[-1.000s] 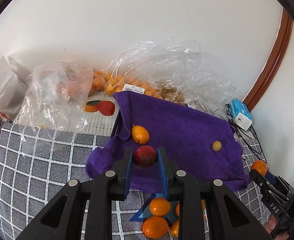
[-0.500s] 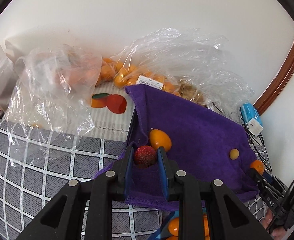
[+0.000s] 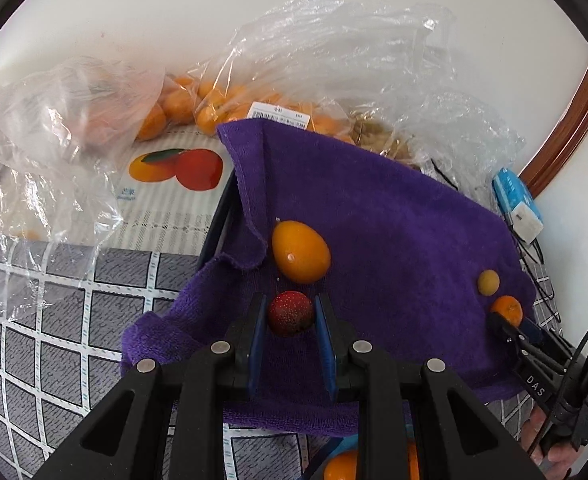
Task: Organize fruits
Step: 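Carry the large orange and red fruit onto the towel and open both tools, then lift both open tools away from the towel toward the fruit pile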
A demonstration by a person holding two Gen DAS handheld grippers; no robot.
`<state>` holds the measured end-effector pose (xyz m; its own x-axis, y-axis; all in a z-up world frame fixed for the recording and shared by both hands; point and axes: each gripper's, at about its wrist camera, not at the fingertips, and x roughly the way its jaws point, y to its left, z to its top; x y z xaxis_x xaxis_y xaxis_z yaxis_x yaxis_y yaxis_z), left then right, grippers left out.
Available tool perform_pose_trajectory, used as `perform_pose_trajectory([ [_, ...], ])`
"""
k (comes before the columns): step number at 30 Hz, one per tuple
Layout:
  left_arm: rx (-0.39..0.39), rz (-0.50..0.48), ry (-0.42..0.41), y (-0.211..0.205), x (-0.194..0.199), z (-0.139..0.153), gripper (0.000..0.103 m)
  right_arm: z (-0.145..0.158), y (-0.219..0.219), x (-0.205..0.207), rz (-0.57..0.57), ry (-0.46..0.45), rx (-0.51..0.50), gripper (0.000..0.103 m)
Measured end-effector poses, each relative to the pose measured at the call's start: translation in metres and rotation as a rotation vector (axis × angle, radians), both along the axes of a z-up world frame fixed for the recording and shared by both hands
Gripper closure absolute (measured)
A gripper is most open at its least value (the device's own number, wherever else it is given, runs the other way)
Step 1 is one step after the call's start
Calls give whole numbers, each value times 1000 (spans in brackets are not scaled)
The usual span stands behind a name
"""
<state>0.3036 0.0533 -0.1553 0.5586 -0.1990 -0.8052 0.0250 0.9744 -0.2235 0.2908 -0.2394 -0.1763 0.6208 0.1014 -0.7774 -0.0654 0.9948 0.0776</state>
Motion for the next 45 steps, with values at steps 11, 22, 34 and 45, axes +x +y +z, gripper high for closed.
perform_pose_trajectory([
  [11, 43, -17, -41, -3, -20, 17, 50, 31, -3, -31, -20, -57, 45, 33],
  [22, 34, 19, -145, 20, -89, 55, 50, 79, -1, -96, -71, -171, 40, 33],
  [34, 69, 58, -118, 35, -155, 47, 50, 80, -2, -149, -38, -131, 131, 35],
  [45, 64, 77, -94, 49, -182, 34, 50, 51, 14, -159, 41, -65, 133, 53],
])
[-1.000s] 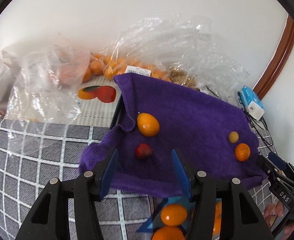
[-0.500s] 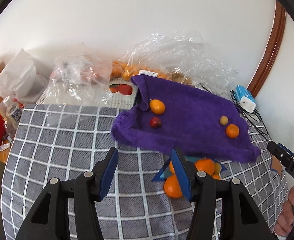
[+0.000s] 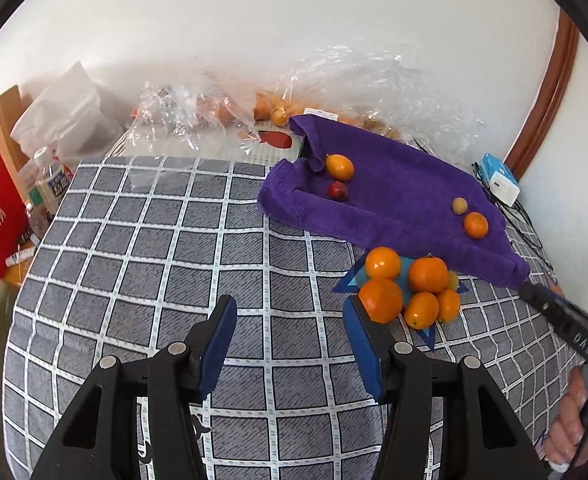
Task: Organize fruits
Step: 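Lift both open tools away from the towel toward the fruit pile, then grasp an orange with the right tool while the left tool grasps another orange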
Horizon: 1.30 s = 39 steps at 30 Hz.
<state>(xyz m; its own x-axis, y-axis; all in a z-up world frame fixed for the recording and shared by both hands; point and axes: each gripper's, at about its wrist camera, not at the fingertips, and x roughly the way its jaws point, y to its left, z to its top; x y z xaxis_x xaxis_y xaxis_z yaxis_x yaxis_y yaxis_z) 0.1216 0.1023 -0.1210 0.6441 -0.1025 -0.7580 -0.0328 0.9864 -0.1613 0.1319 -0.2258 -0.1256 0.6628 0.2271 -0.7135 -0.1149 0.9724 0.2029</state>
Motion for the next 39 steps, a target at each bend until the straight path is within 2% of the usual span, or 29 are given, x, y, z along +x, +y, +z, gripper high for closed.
perform_pose_trajectory([
  [6, -49, 45, 27, 15, -3, -19, 48, -19, 37, 2, 112, 7, -8, 54],
  [16, -63, 94, 56, 34, -11, -37, 47, -54, 68, 29, 126, 97, 59, 59],
  [20, -67, 94, 54, 32, -8, -39, 47, -58, 71, 34, 128, 102, 70, 70],
  [21, -70, 87, 54, 29, -7, -40, 47, -58, 72, 34, 132, 101, 70, 70],
  [24, -81, 51, 57, 15, -1, -44, 47, -56, 65, 28, 127, 83, 55, 70],
  [32, -125, -64, 34, -36, 19, -45, 47, -55, 14, 1, 44, 2, -116, 70],
  [39, -100, -88, 37, -61, 37, -52, 47, -61, -16, 2, 14, 8, -66, 70],
])
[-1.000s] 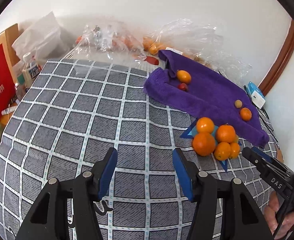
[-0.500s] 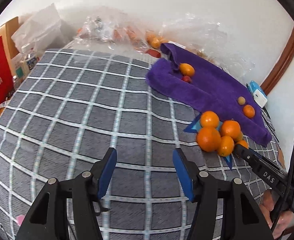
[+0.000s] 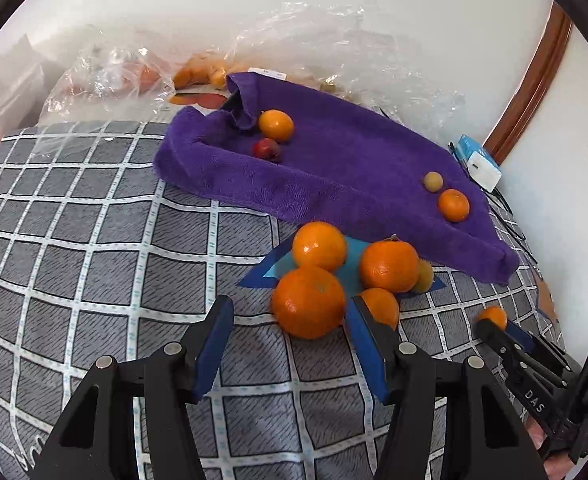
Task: Organize fruits
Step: 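Grasp an orange with the right tool while the left tool grasps another orange, then carry both oranges over the purple towel and lower them onto it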
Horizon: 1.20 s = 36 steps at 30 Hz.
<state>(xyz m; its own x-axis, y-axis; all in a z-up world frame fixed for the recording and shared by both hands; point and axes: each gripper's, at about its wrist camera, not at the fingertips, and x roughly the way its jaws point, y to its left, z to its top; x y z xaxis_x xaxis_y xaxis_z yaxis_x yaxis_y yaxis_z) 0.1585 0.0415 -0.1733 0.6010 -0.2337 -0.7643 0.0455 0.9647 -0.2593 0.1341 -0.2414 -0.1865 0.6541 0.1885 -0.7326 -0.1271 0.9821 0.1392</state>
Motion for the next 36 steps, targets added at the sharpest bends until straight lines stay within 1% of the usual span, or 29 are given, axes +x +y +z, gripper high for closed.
perform_pose_trajectory([
  [2, -10, 2, 5, -2, 3, -2, 47, -1, -2, 1, -3, 4, 1, 70],
  [5, 19, 14, 3, -6, 6, -5, 48, -2, 0, 5, -4, 11, -2, 70],
  [6, 28, 14, -5, -7, 5, -5, 54, -3, 1, 5, -1, 16, 1, 70],
  [8, 12, -14, -7, -9, 4, -5, 65, -4, 2, 5, -1, 20, -6, 70],
  [9, 15, -11, -6, -8, 4, -4, 65, -4, 2, 5, 0, 17, -12, 70],
  [12, 19, 16, -15, 5, -2, 3, 65, -3, 4, 4, 0, 13, -29, 70],
  [15, 53, 38, -24, 19, -6, 5, 65, -5, 4, 6, 1, 23, -36, 70],
  [18, 64, 44, -11, 25, -6, -1, 65, -5, 7, 6, 1, 22, -55, 69],
  [21, 59, 52, -47, 27, -12, -7, 64, -5, 9, 6, 1, 22, -73, 69],
  [24, 67, 51, -63, 26, -14, -8, 62, -5, 9, 6, 1, 25, -70, 69],
  [29, -16, 44, -69, 33, -13, -10, 52, -4, 12, 7, 1, 26, -95, 69],
  [30, -20, 41, -69, 33, -12, -10, 50, -4, 12, 7, 1, 26, -93, 69],
  [34, 0, 34, -67, 28, -11, -10, 49, -5, 7, 7, 1, 30, -62, 68],
  [36, 7, 29, -66, 27, -11, -10, 49, -5, 9, 7, 0, 27, -73, 68],
])
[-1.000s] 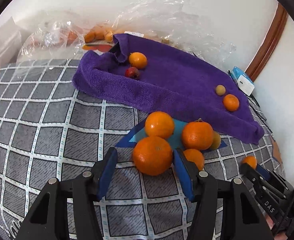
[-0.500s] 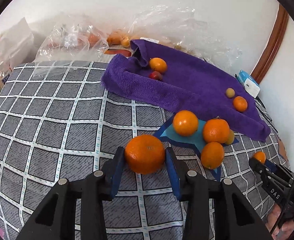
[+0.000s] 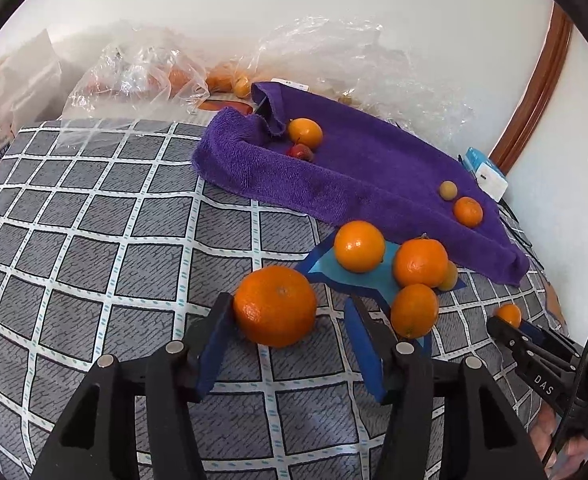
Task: Organize fruits
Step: 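Carry both oranges over the purple towel and lower them onto it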
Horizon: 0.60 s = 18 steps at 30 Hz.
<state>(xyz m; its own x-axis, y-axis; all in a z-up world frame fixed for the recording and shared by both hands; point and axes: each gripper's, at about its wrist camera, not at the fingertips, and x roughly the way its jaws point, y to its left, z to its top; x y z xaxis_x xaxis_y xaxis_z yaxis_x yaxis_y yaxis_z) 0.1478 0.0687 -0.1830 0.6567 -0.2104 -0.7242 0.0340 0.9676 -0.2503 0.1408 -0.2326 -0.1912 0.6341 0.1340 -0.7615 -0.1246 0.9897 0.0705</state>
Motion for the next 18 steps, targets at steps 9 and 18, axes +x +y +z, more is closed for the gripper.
perform_pose_trajectory([
  [9, -33, 31, -5, 9, -4, 1, 65, 1, 2, -2, -4, -10, -18, 70],
  [18, -61, 80, -43, 18, -13, 4, 65, 5, -6, -6, -30, -36, 27, 70],
])
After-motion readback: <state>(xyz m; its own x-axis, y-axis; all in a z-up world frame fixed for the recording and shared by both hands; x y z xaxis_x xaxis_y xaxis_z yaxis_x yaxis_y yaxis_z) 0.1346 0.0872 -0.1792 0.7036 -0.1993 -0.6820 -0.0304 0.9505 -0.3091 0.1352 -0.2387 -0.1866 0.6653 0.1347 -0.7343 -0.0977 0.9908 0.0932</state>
